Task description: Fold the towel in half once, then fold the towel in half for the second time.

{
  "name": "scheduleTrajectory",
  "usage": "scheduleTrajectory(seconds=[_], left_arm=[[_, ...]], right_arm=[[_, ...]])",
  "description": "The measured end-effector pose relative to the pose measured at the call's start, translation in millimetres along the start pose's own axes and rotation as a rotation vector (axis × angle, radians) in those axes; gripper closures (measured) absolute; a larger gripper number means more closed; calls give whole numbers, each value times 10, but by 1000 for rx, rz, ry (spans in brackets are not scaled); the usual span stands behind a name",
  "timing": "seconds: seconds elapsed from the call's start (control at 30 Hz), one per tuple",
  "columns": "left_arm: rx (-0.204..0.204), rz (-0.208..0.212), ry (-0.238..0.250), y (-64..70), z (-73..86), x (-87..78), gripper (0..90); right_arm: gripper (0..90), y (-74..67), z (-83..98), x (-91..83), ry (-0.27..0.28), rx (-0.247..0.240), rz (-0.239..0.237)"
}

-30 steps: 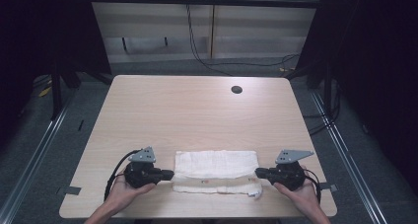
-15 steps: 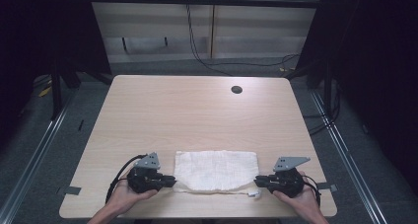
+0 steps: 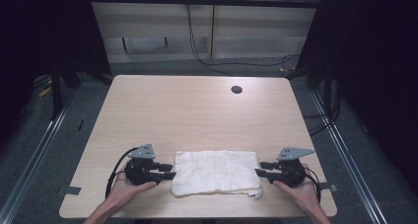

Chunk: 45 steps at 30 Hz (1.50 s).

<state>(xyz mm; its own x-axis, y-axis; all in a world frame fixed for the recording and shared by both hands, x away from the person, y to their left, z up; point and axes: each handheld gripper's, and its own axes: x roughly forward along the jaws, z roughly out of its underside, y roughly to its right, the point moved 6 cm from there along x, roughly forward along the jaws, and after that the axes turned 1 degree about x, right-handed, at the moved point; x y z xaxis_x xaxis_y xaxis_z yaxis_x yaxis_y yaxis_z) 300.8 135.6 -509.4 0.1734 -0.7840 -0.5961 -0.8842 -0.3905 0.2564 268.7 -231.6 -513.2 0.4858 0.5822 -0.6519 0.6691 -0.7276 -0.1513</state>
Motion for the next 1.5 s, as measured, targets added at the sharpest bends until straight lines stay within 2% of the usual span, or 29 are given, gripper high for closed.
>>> scheduleTrajectory(seconds=[0.1,0.27,0.3,0.37,0.4,0.43,0.47,0.53,0.63,0.77,0.8,0.83,0.9,0.93,1.0,1.07,1.13,1.23,1.37,1.5], left_arm=[[9,-50,-19,-109,-61,76,659],[4,-85,-38,-296,-180,261,649],[-8,-90,-30,-327,-191,304,644],[-12,-72,-72,-359,-179,402,634],[-3,-93,-86,-389,-177,447,628],[-13,-103,-86,-418,-177,481,623],[-22,-98,-79,-431,-180,505,614],[-14,-93,-91,-422,-170,521,596],[-31,-89,-79,-428,-169,516,576],[-28,-103,-74,-426,-168,524,573],[-28,-107,-76,-425,-167,520,570],[-23,-123,-85,-429,-164,509,570],[-38,-126,-84,-425,-158,484,572],[-42,-129,-82,-429,-154,466,572],[-49,-118,-78,-438,-144,424,566],[-68,-131,-68,-467,-147,354,528],[-100,-183,-46,-521,-155,272,460],[-154,-171,-5,-562,-160,176,427],[-160,-159,-1,-603,-145,136,392],[-169,-160,-8,-623,-144,135,360]], right_arm=[[635,147,-113,113,-8,3,30],[635,353,-247,361,-22,54,58],[632,371,-243,411,-30,61,56],[630,374,-218,481,-54,71,49],[635,373,-209,504,-64,64,47],[665,373,-201,518,-72,64,52],[700,380,-196,529,-76,68,59],[809,414,-197,539,-71,62,76],[861,451,-218,532,-66,61,88],[863,501,-254,565,-64,66,95],[856,514,-258,564,-72,71,113],[832,526,-265,568,-61,73,115],[786,542,-271,543,-53,88,126],[765,538,-285,514,-35,105,124],[703,505,-316,440,-9,108,118],[668,452,-335,364,6,109,100],[642,401,-348,299,9,95,87],[618,325,-367,214,29,87,44],[590,172,-399,185,38,47,7],[556,-8,-464,226,44,24,-33]])
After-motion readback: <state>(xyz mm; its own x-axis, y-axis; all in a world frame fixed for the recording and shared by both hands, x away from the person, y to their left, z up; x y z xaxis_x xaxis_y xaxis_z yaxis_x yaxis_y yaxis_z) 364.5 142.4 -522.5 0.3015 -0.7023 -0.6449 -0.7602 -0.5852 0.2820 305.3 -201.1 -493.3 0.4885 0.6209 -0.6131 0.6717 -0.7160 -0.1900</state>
